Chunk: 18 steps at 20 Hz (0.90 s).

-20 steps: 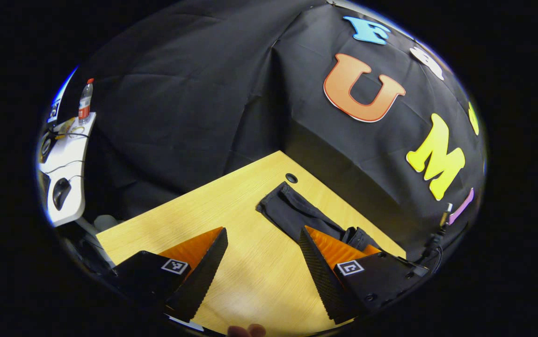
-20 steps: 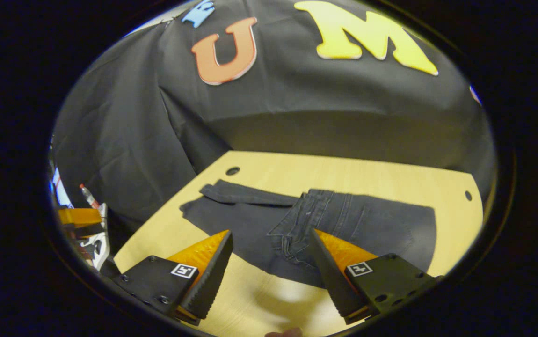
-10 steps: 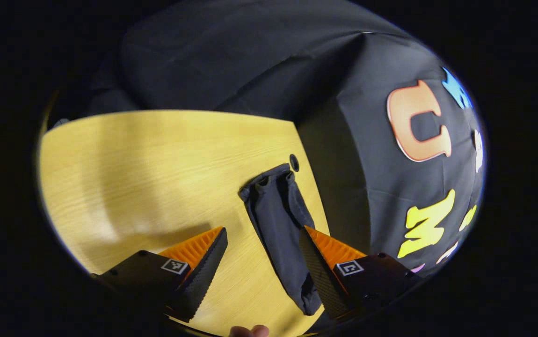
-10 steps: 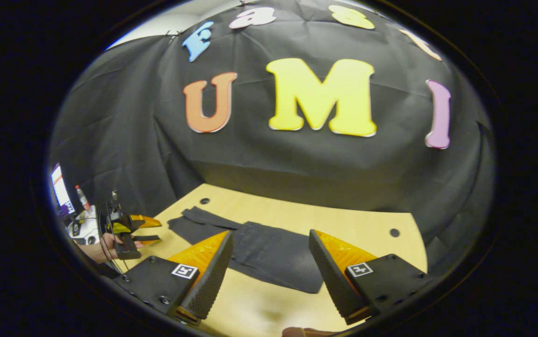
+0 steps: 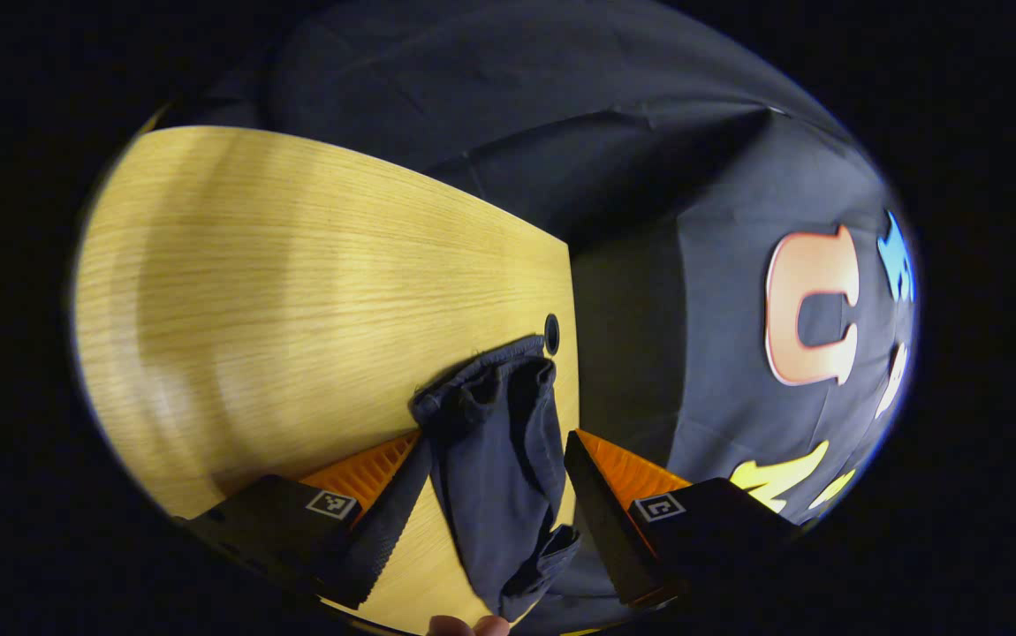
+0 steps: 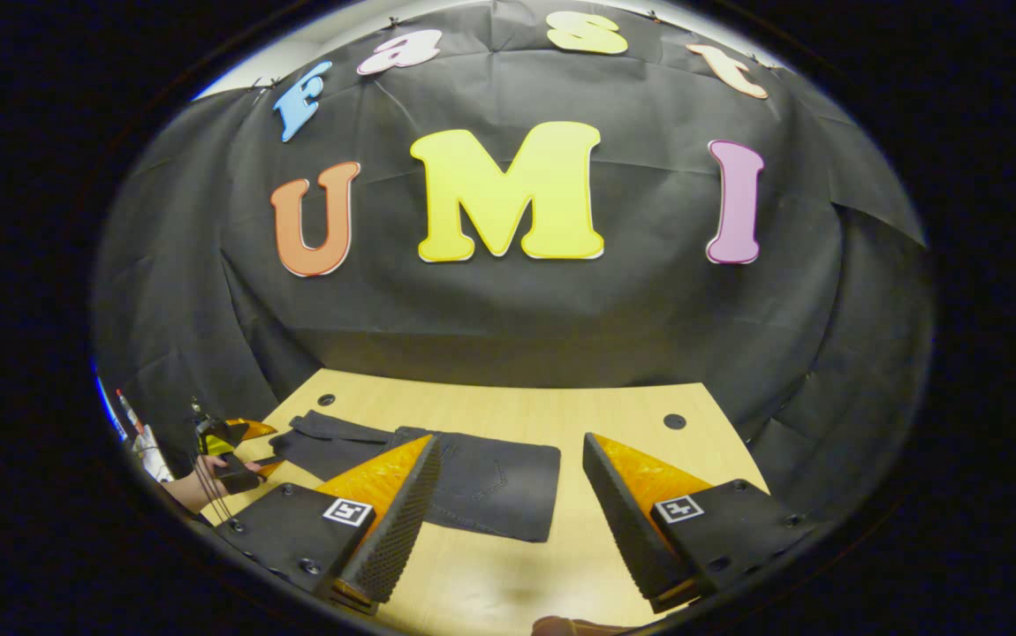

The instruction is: Grasp the waist and the cuffs of the jeans and fold them to make the two legs overlap; first hold the waist and fold one-third of the jeans toward the cuffs, then hold the cuffs and fold the remaining one-third in the same direction to finish folding.

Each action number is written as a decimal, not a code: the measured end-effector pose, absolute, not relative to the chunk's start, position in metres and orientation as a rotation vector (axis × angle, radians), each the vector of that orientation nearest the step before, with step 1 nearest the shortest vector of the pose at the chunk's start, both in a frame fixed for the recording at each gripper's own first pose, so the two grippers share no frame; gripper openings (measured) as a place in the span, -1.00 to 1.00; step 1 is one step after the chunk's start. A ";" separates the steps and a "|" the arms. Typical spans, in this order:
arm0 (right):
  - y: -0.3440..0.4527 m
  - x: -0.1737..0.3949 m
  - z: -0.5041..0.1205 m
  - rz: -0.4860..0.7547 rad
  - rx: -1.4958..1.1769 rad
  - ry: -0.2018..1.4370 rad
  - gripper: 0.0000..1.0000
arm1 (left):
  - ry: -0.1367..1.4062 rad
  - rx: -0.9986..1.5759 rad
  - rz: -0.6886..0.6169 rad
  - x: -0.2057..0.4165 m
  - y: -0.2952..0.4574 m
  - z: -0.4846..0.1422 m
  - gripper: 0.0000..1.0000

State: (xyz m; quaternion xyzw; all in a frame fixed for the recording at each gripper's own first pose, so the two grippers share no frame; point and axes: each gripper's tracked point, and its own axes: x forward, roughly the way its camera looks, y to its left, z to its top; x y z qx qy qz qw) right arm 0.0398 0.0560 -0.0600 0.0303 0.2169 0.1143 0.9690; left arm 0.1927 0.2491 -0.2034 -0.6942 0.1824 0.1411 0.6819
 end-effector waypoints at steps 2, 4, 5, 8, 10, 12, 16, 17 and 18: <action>0.050 0.036 -0.062 0.211 0.068 0.448 0.90 | 0.405 -1.535 0.287 0.198 0.244 -0.204 0.96; 0.045 0.034 -0.066 0.197 0.076 0.465 0.99 | 0.403 -1.508 0.291 0.206 0.246 -0.213 0.95; 0.044 0.034 -0.071 0.193 0.078 0.475 0.99 | 0.407 -1.510 0.296 0.208 0.244 -0.217 0.90; 0.037 0.028 -0.073 0.186 0.079 0.495 0.90 | 0.382 -1.546 0.296 0.217 0.245 -0.220 0.17; 0.033 0.025 -0.072 0.186 0.065 0.489 0.92 | 0.410 -1.508 0.314 0.215 0.244 -0.231 -0.12; 0.031 0.025 -0.069 0.180 0.070 0.480 0.92 | 0.432 -1.478 0.326 0.215 0.243 -0.234 -0.63; 0.009 0.015 -0.061 0.134 0.092 0.452 0.99 | 0.399 -1.414 0.286 0.217 0.236 -0.192 -0.85; 0.004 0.012 -0.057 0.124 0.100 0.442 0.99 | 0.382 -1.386 0.262 0.218 0.232 -0.177 -0.87; 0.000 0.008 -0.054 0.118 0.111 0.434 0.99 | 0.356 -1.353 0.231 0.221 0.225 -0.153 -0.88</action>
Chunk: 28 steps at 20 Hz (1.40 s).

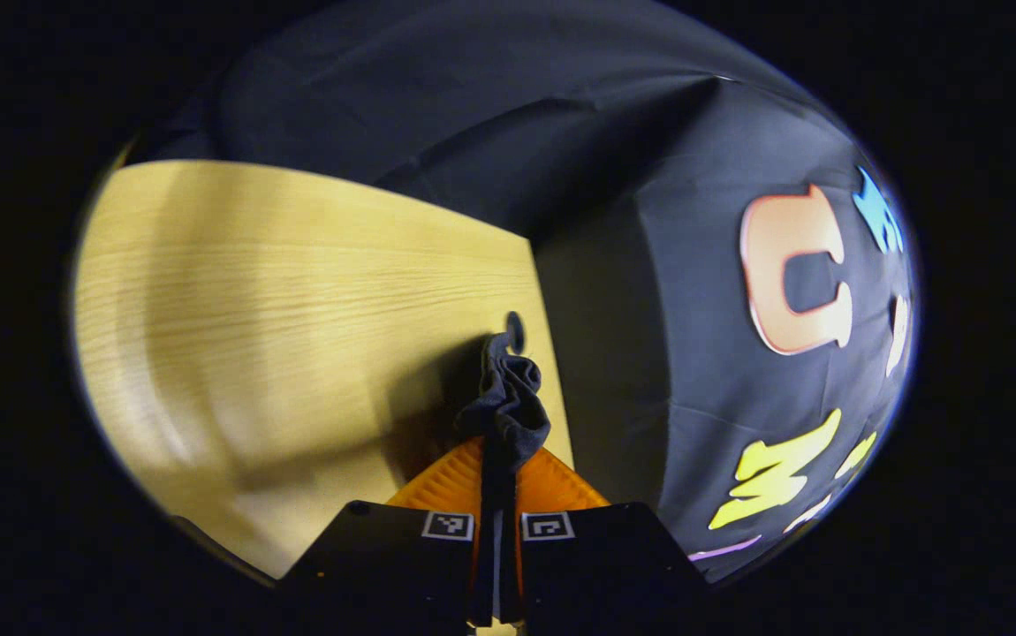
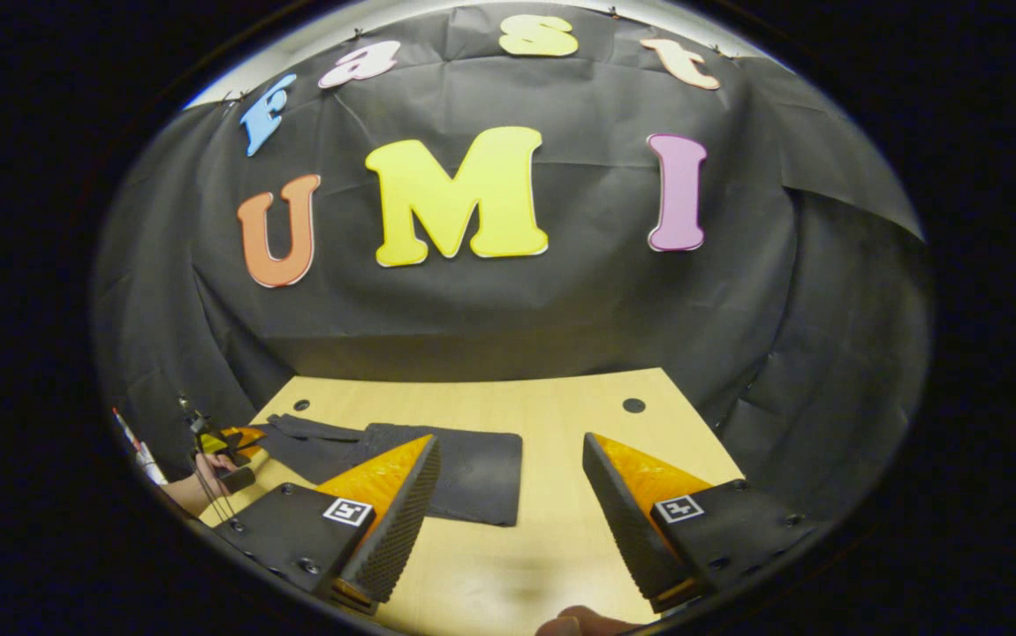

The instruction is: Grasp the waist and the cuffs of the jeans and fold them to make the two legs overlap; first hold the waist and fold one-third of the jeans toward the cuffs, then hold the cuffs and fold the remaining one-third in the same direction to finish folding.

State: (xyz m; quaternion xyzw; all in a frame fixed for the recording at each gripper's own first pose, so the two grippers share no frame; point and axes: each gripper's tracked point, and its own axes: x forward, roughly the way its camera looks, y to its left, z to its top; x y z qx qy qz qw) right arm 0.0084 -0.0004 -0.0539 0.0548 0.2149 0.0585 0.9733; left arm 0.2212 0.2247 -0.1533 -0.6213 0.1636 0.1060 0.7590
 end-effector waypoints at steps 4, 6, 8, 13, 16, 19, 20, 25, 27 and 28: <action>-0.019 -0.011 -0.041 0.105 0.141 0.397 0.90 | 0.286 -1.223 0.094 0.227 0.174 -0.064 -0.91; -0.031 -0.022 -0.038 0.088 0.150 0.383 0.98 | 0.275 -1.148 0.028 0.230 0.132 -0.028 -0.90; -0.049 -0.034 -0.031 0.059 0.161 0.365 0.98 | 0.279 -1.084 -0.042 0.230 0.081 -0.001 -0.90; -0.104 -0.062 -0.024 -0.072 0.181 0.330 0.90 | 0.380 -0.946 -0.189 0.219 -0.045 -0.007 -0.90; -0.131 -0.081 -0.030 -0.162 0.191 0.334 0.90 | 0.509 -0.889 -0.232 0.216 -0.109 -0.053 -0.90; -0.156 -0.094 -0.037 -0.239 0.189 0.352 0.99 | 0.606 -0.819 -0.215 0.210 -0.147 -0.100 -0.90; -0.160 -0.096 -0.039 -0.253 0.197 0.360 0.99 | 0.627 -0.799 -0.203 0.209 -0.156 -0.109 -0.89; -0.157 -0.094 -0.050 -0.246 0.196 0.391 0.99 | 0.713 -0.692 -0.163 0.199 -0.165 -0.134 -0.70; -0.151 -0.088 -0.055 -0.226 0.209 0.408 0.99 | 0.725 -0.680 -0.175 0.202 -0.169 -0.139 -0.31; -0.148 -0.085 -0.055 -0.215 0.219 0.412 0.99 | 0.724 -0.677 -0.190 0.202 -0.175 -0.136 0.13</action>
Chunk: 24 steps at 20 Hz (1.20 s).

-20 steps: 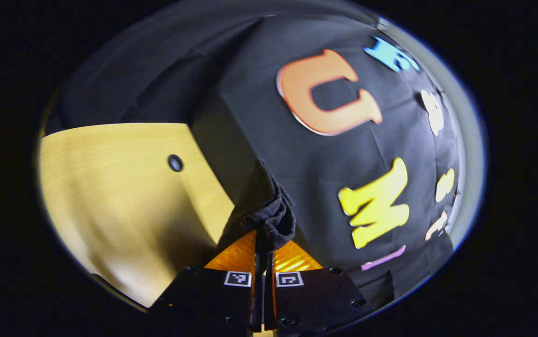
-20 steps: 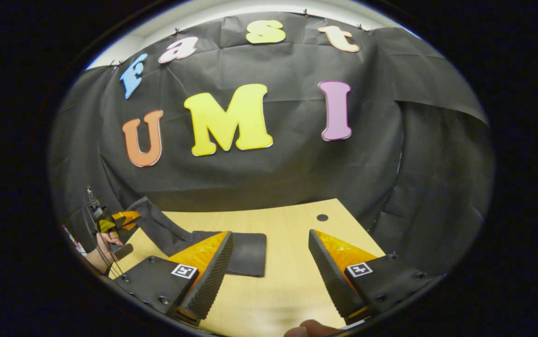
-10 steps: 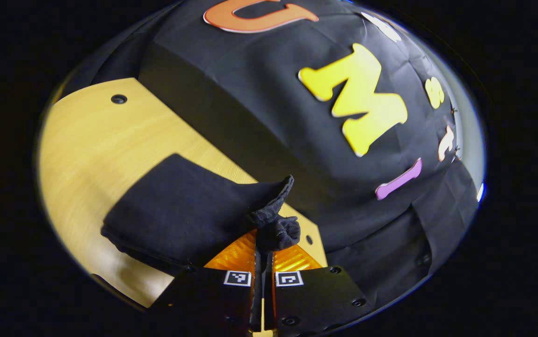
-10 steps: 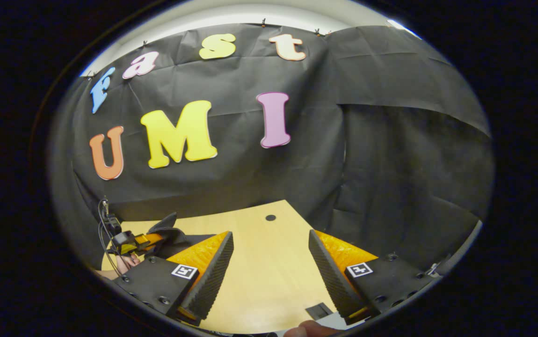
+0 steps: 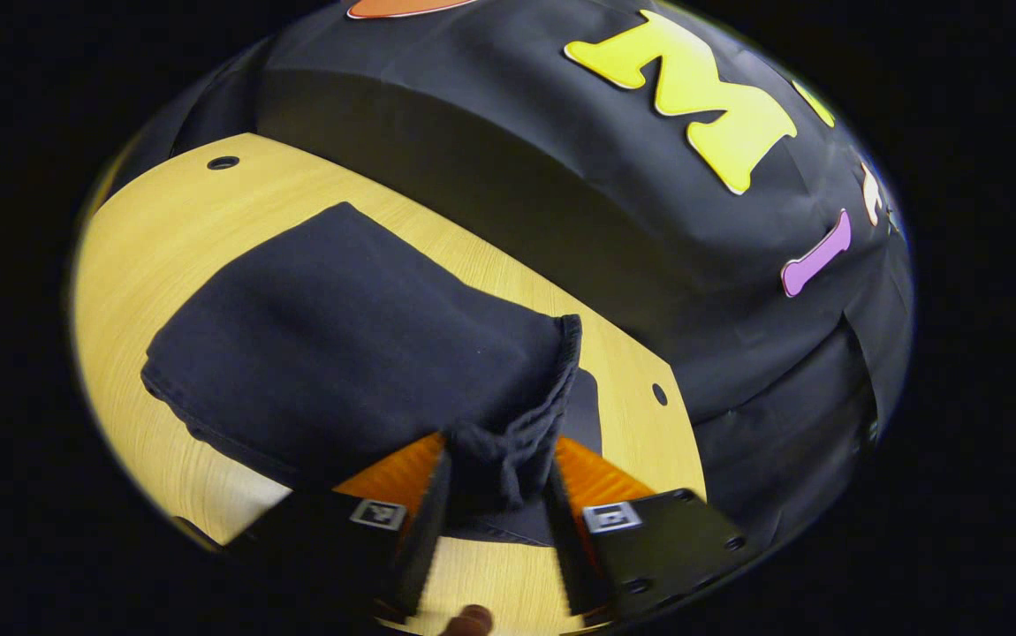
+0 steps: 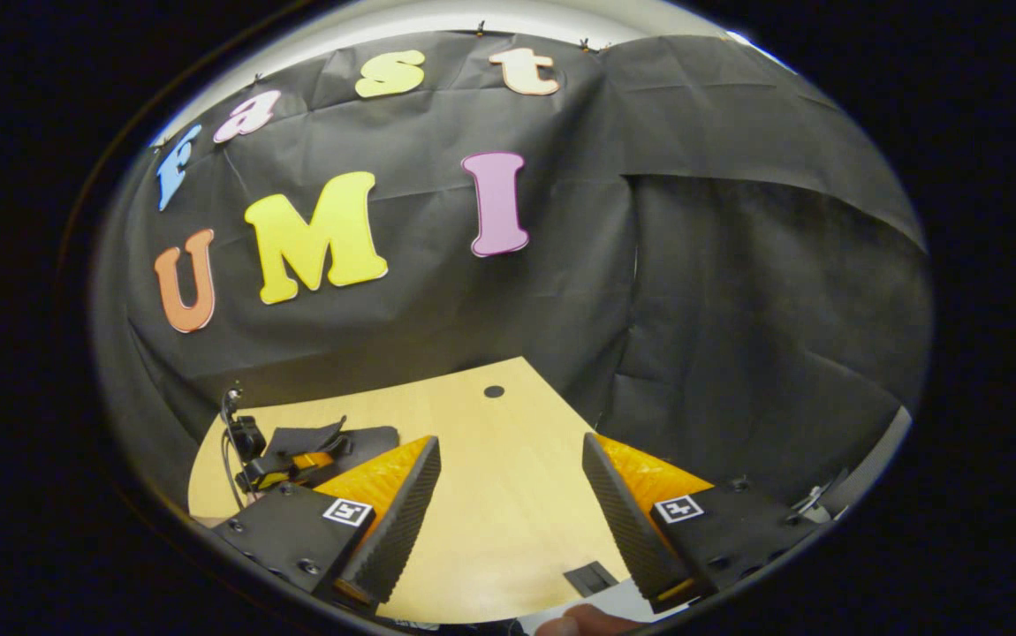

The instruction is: Grasp the waist and the cuffs of the jeans and fold them to make the two legs overlap; first hold the waist and fold one-third of the jeans toward the cuffs, then hold the cuffs and fold the remaining one-third in the same direction to finish folding.

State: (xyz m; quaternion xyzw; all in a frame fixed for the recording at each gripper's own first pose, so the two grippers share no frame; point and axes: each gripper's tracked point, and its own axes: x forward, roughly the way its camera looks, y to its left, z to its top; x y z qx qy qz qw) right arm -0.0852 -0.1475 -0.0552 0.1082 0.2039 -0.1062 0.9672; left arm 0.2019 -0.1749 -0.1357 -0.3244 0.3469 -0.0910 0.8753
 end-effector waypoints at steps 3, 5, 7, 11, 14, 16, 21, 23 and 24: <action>-0.137 -0.075 -0.054 -0.183 0.217 0.408 0.98 | 0.716 -0.597 -0.203 0.194 -0.180 -0.128 1.00; -0.128 -0.063 -0.045 -0.150 0.206 0.378 0.98 | 0.690 -0.568 -0.208 0.192 -0.175 -0.111 0.98; -0.118 -0.048 -0.037 -0.117 0.180 0.342 0.99 | 0.630 -0.492 -0.198 0.188 -0.159 -0.083 0.99; -0.072 -0.014 -0.018 0.018 0.154 0.270 0.92 | 0.407 -0.347 -0.153 0.190 -0.103 0.019 0.97; -0.045 0.013 0.002 0.062 0.125 0.194 0.99 | 0.271 -0.251 -0.060 0.186 -0.054 0.091 0.96; -0.019 0.026 0.015 0.114 0.123 0.152 0.99 | 0.197 -0.202 -0.009 0.180 -0.028 0.132 0.96; 0.021 0.041 0.046 0.174 0.118 0.025 0.95 | 0.025 -0.070 0.100 0.148 0.018 0.203 0.96; 0.035 0.039 0.053 0.178 0.120 -0.013 0.95 | 0.018 -0.053 0.117 0.131 0.024 0.207 0.96; 0.042 0.036 0.055 0.184 0.116 -0.023 1.00 | 0.018 -0.065 0.108 0.125 0.021 0.210 0.95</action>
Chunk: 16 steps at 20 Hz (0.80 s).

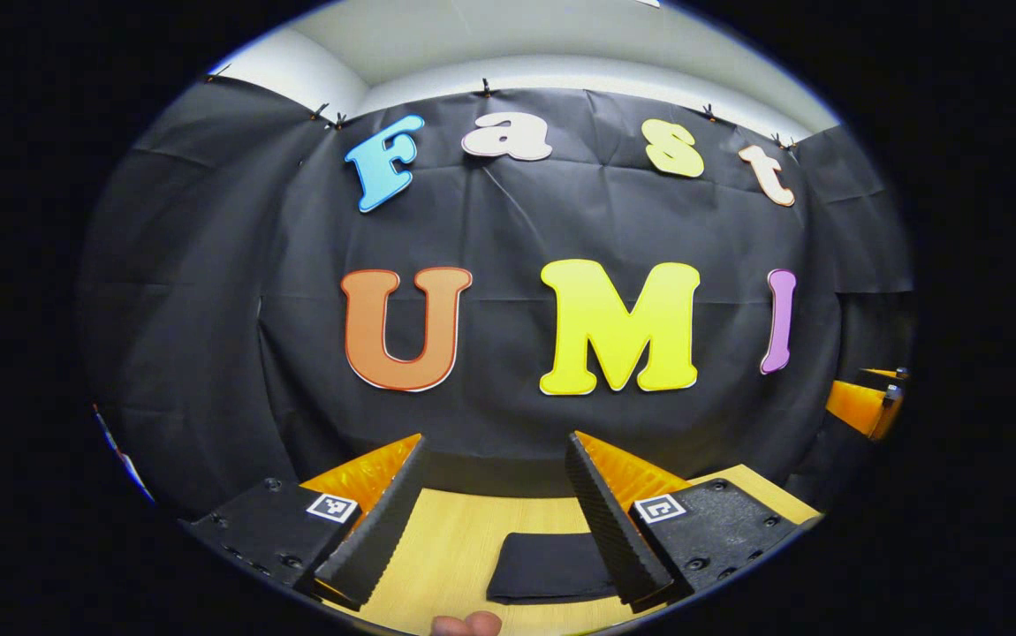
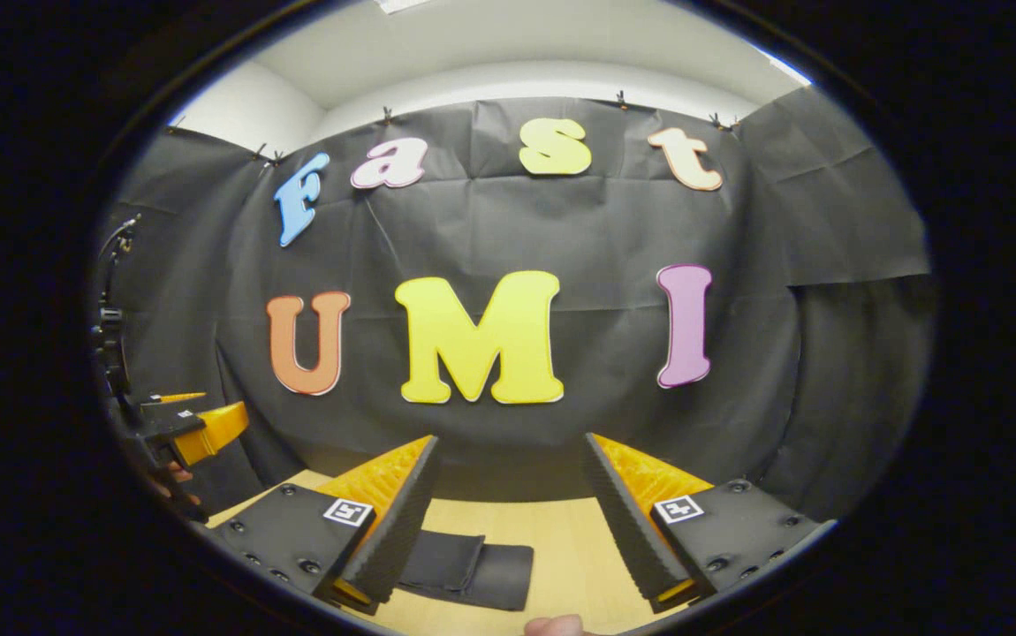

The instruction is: Grasp the waist and the cuffs of the jeans and fold them to make the two legs overlap; first hold the waist and fold one-third of the jeans toward the cuffs, then hold the cuffs and fold the remaining one-third in the same direction to finish folding.

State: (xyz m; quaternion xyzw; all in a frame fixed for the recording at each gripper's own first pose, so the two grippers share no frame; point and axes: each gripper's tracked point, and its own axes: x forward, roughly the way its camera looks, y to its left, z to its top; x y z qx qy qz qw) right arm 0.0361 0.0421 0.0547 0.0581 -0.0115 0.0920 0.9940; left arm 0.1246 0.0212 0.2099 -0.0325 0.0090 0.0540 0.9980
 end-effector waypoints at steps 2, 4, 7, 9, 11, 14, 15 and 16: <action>0.049 0.028 0.051 0.181 0.104 -0.028 0.99 | 0.015 -0.099 0.083 0.112 0.017 0.211 1.00; 0.055 0.021 0.043 0.179 0.091 -0.017 0.96 | 0.017 -0.112 0.066 0.104 0.012 0.209 0.96; 0.054 0.016 0.033 0.166 0.073 -0.001 0.90 | 0.005 -0.105 0.046 0.097 0.005 0.209 1.00; 0.054 0.014 0.030 0.168 0.081 0.011 0.90 | 0.004 -0.082 0.034 0.096 0.002 0.206 0.96; 0.052 0.014 0.028 0.162 0.083 0.014 0.90 | 0.018 -0.090 0.020 0.093 -0.002 0.204 0.96; 0.050 0.012 0.030 0.155 0.083 0.008 0.90 | 0.018 -0.106 0.011 0.092 -0.007 0.206 0.96; 0.050 0.012 0.029 0.155 0.081 0.008 0.90 | 0.017 -0.105 0.008 0.092 -0.009 0.206 0.95; 0.050 0.012 0.029 0.155 0.079 0.009 0.91 | 0.017 -0.101 0.004 0.092 -0.010 0.206 0.96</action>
